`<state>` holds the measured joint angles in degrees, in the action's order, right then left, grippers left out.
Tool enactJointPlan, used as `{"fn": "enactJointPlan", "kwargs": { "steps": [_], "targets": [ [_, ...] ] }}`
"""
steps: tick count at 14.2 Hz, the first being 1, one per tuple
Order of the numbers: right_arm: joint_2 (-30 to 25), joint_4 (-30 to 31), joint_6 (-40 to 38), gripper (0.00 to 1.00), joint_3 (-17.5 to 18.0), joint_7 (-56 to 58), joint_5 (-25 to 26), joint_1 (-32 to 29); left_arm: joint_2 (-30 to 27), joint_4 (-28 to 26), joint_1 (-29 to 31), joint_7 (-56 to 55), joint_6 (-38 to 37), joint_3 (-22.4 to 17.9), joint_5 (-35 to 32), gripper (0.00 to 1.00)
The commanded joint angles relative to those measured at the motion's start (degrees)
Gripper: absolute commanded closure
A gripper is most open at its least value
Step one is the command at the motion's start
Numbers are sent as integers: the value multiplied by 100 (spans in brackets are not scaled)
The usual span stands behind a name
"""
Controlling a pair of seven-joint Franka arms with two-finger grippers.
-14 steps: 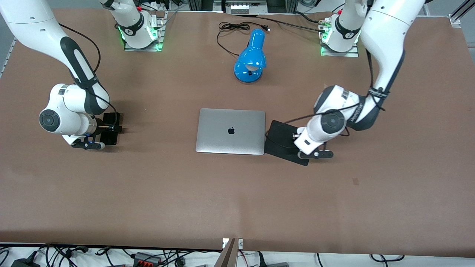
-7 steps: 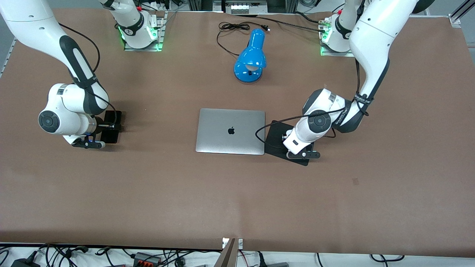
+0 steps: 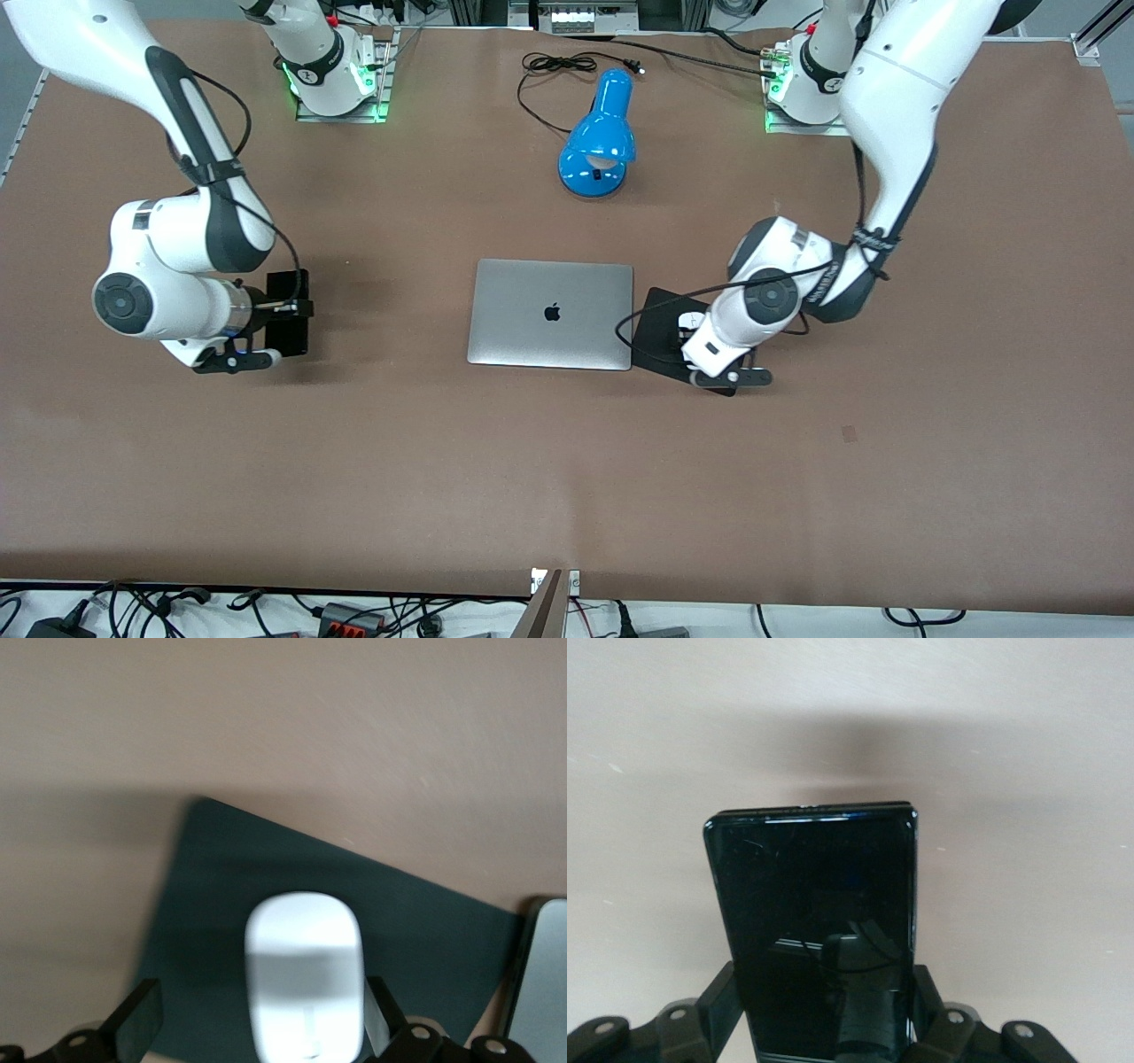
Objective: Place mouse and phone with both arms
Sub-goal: 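Carry the mouse onto the pad with the left gripper while the right gripper lifts, then lower the phone beside the laptop with the right gripper while the left gripper withdraws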
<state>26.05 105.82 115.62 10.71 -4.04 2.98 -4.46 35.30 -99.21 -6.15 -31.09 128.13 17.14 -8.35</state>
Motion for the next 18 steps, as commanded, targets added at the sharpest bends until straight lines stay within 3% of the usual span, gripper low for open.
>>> {"fn": "enactJointPlan", "kwargs": {
  "steps": [1,7,11,14,18],
  "targets": [
    [128,-79,22,68,10,-718,-34,391,-908,-107,351,-11,-751,-8,-70,0],
    [497,-79,689,68,1,-1933,-289,1183,-2245,33,1159,814,-2253,44,-9,0],
    [550,-79,822,68,1,-2408,-306,1517,-2317,1420,1169,1174,-4309,-35,351,0],
    [716,-79,1076,68,10,-2462,-315,1684,-2282,1467,1450,1956,-4419,-18,386,0],
    [1016,-70,1454,68,10,-2505,-385,1764,-2273,1545,1450,2046,-4428,-44,448,0]
  ]
}}
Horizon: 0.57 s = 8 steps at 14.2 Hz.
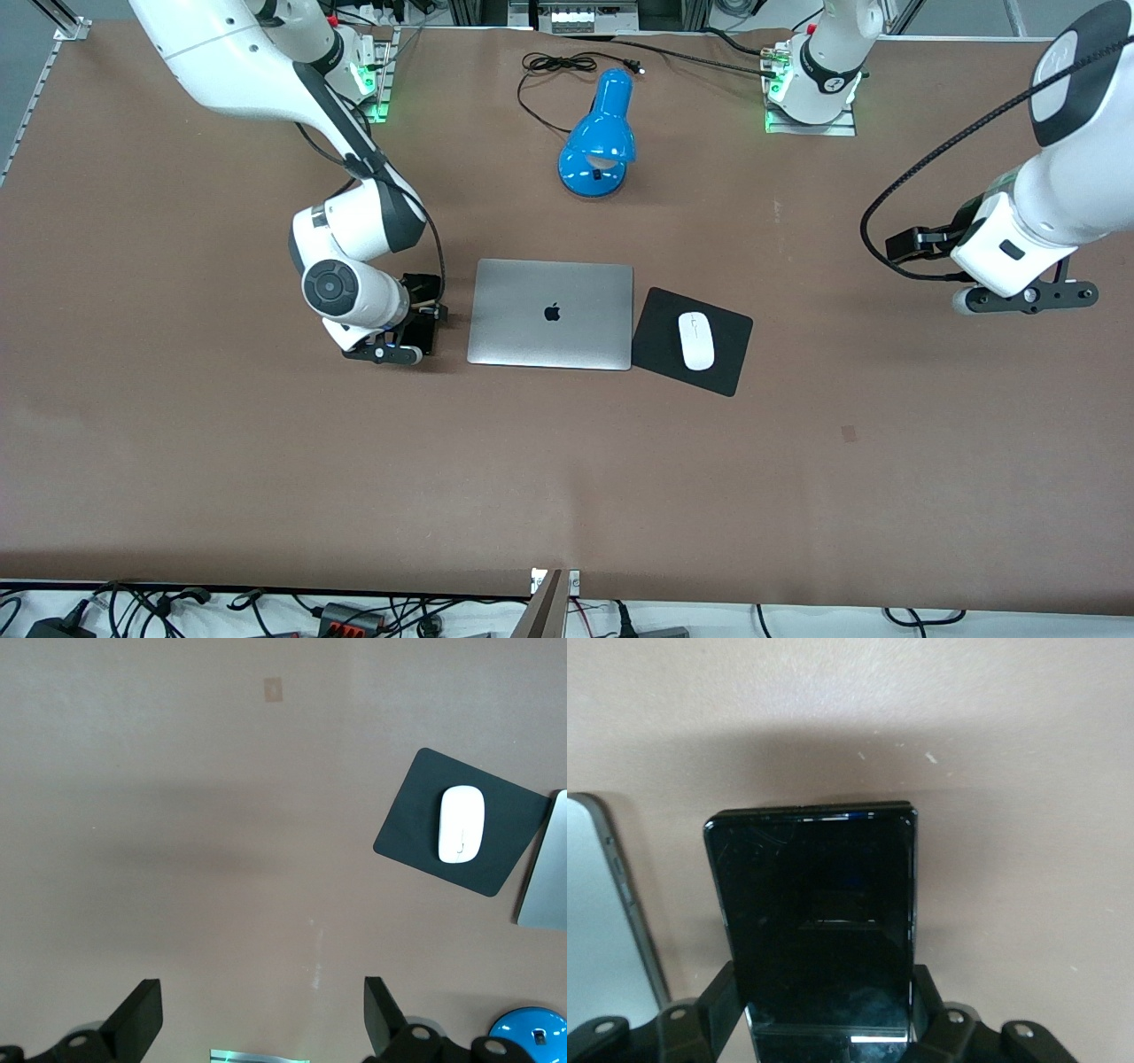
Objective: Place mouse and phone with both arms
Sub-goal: 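Lower the phone beside the laptop with the right gripper while the left gripper withdraws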
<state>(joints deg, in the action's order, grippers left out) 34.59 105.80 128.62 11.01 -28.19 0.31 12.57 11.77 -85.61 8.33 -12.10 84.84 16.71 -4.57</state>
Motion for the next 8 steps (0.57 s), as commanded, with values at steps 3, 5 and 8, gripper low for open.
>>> {"fn": "enactJointPlan", "kwargs": {
  "steps": [3,5,8],
  "targets": [
    [188,-68,216,68,-19,-318,-145,123,80,185,-7,146,-100,-1,53,0],
    [206,-68,233,68,-19,-406,-171,202,168,194,37,199,-100,-19,88,0],
    [206,-68,233,68,-19,-398,-171,194,396,667,160,252,-135,7,79,0]
  ]
}}
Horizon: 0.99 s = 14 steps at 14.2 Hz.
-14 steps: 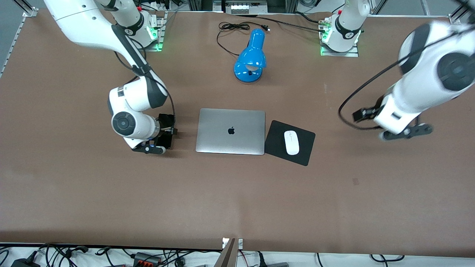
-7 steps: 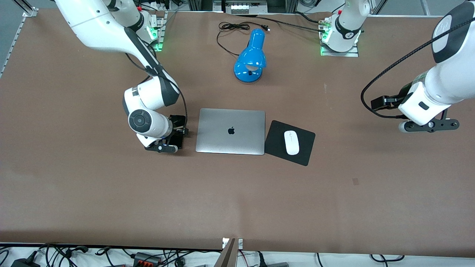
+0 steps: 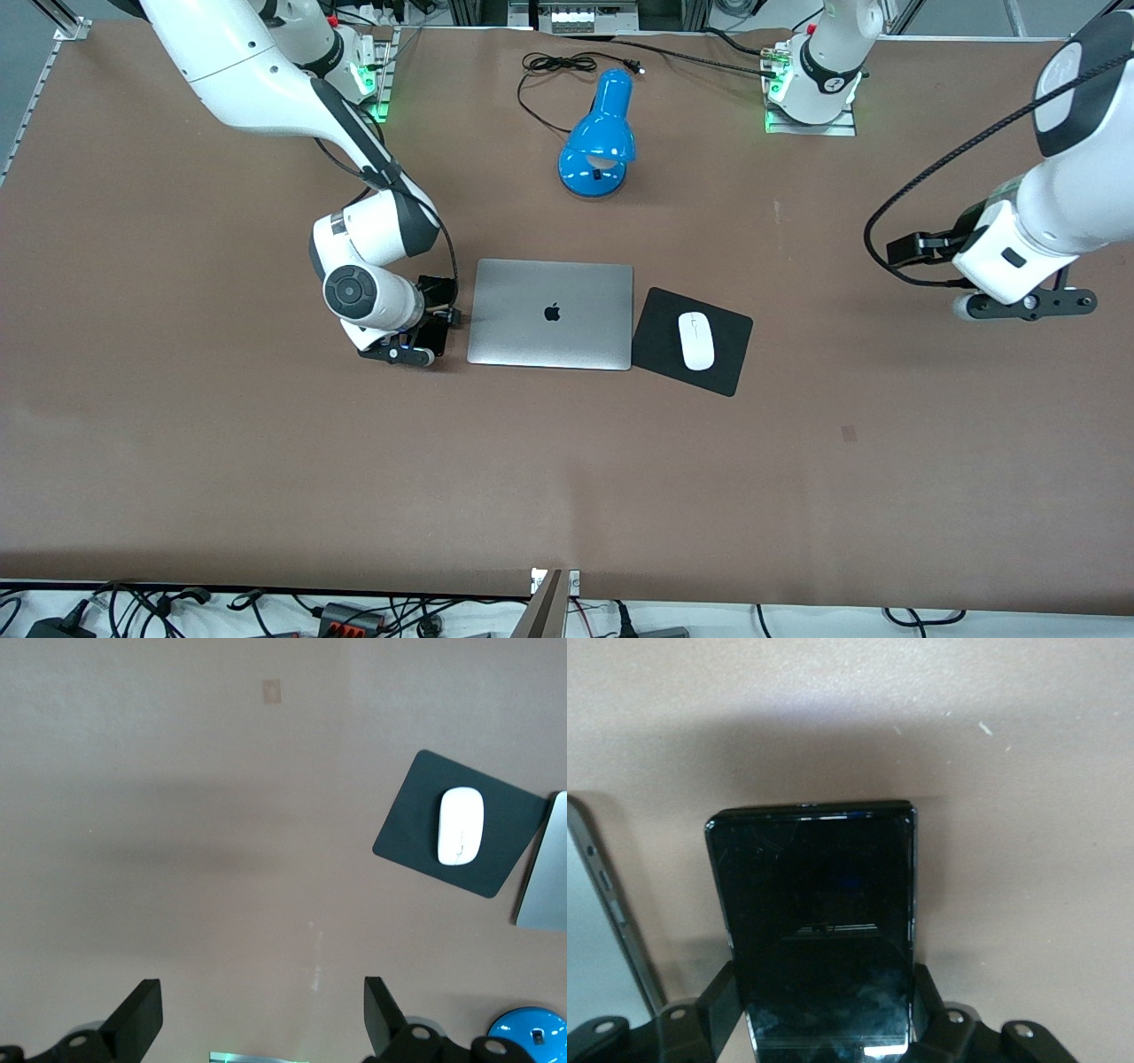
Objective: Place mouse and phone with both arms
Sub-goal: 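Lower the phone beside the laptop with the right gripper while the left gripper withdraws, then open the right gripper and withdraw it from the phone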
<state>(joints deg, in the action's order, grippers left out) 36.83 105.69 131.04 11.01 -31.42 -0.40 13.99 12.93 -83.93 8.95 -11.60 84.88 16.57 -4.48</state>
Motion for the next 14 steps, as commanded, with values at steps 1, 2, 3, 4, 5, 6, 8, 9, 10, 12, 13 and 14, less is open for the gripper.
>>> {"fn": "enactJointPlan", "kwargs": {
  "steps": [1,2,3,4,5,6,8,9,10,12,13,14],
  "targets": [
    [-18,-57,-8,68,-20,-66,-92,60,289,518,125,211,-121,13,131,0],
    [-18,-57,0,68,-20,-49,-92,51,289,500,177,211,-77,-5,332,0],
    [-18,-57,1,68,-29,-14,-92,51,263,474,204,193,-68,-22,447,0],
    [-18,-57,1,68,-29,4,-92,51,202,456,222,176,-51,-14,413,0],
    [-18,-57,1,64,-29,4,-92,51,10,404,100,149,-51,-66,291,0],
    [-27,-66,1,39,-20,-31,-92,51,-105,282,-128,88,-16,-128,-6,0],
    [-45,-118,1,0,-29,-57,-92,25,-334,9,-585,-166,72,-643,-176,0],
    [-88,-127,-17,0,-29,-31,-84,16,-396,-149,-674,-159,229,-864,-132,0],
    [-184,-197,-34,0,-29,-14,-84,33,-631,-420,-727,-141,335,-927,-123,0],
    [-491,-285,-166,0,-29,74,-84,7,-1168,-1036,-858,-132,564,-928,-105,0],
    [-641,-381,-288,0,-37,92,-49,-2,-1222,-1064,-999,-123,565,-928,-105,0],
    [-773,-521,-481,0,-46,101,-14,-2,-1231,-1038,-1043,-123,556,-928,-97,0]
  ]
}}
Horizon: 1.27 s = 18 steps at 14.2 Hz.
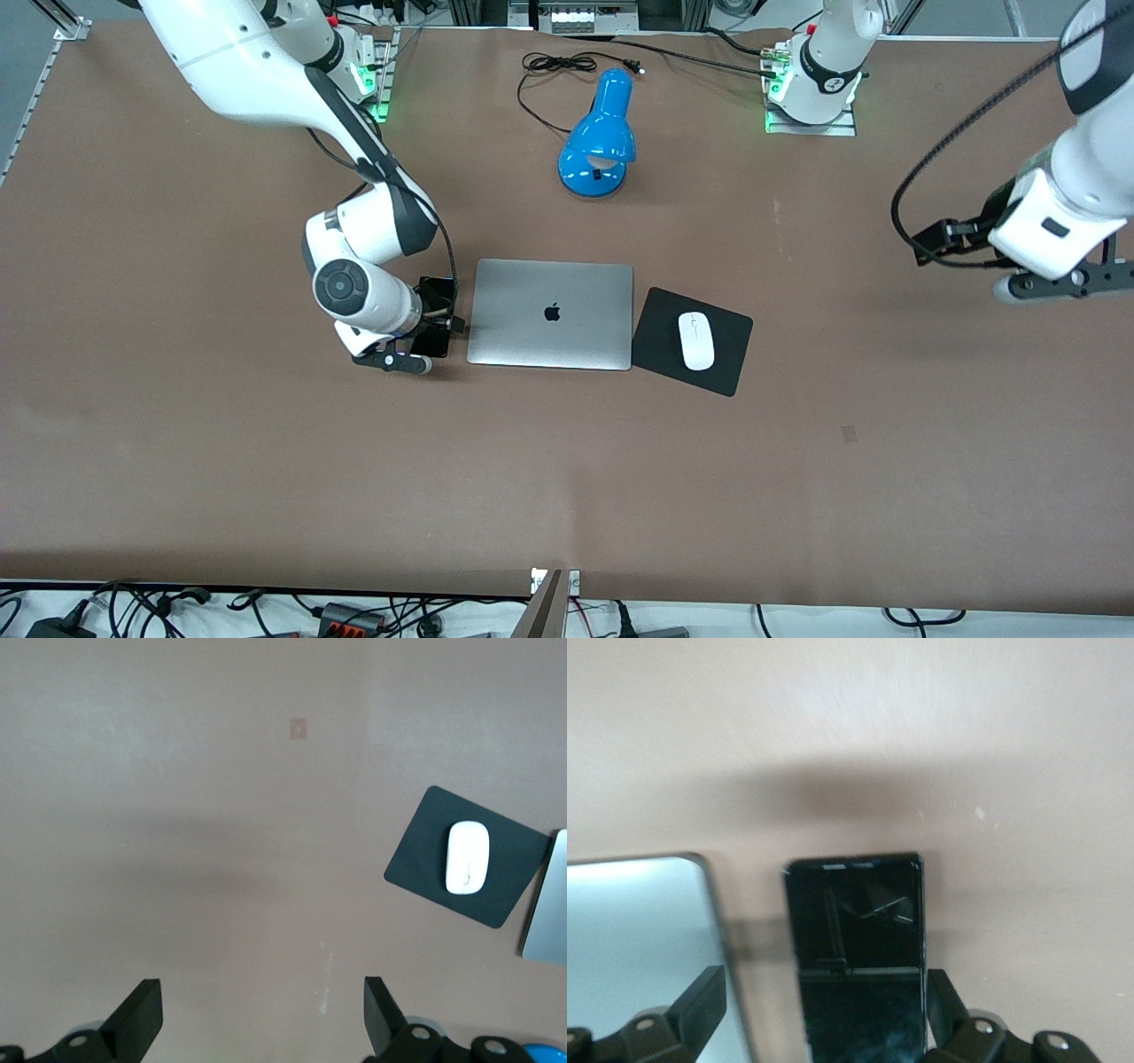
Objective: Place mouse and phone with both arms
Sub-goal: 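Open the right gripper and withdraw it from the phone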
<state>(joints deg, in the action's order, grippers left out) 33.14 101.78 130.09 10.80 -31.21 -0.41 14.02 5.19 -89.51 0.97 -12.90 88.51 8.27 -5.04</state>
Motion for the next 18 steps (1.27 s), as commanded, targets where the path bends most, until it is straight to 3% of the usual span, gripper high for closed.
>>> {"fn": "enactJointPlan", "kwargs": {
  "steps": [1,3,5,8,15,16,18],
  "targets": [
    [-536,-367,-719,0,-43,98,5,-13,-475,-488,-255,7,193,-107,116,0],
    [-721,-850,-1387,0,-70,421,6,-118,-475,-488,-255,25,210,-413,740,0],
    [-923,-1334,-2020,0,-78,511,49,-320,-458,-462,-255,95,219,-441,637,0],
    [-1143,-1932,-2899,0,-210,686,549,-566,-423,-418,-185,95,193,-441,627,0],
    [-1556,-2443,-3552,0,-245,2003,367,-1559,-291,-189,-115,540,193,-467,618,0],
    [-1557,-2452,-3552,0,-324,2101,227,-1699,-273,-146,-88,1083,193,-467,610,0],
    [-1574,-2531,-3587,0,-971,2548,-203,-1605,-186,-102,-79,1361,149,-467,618,0]
  ]
}}
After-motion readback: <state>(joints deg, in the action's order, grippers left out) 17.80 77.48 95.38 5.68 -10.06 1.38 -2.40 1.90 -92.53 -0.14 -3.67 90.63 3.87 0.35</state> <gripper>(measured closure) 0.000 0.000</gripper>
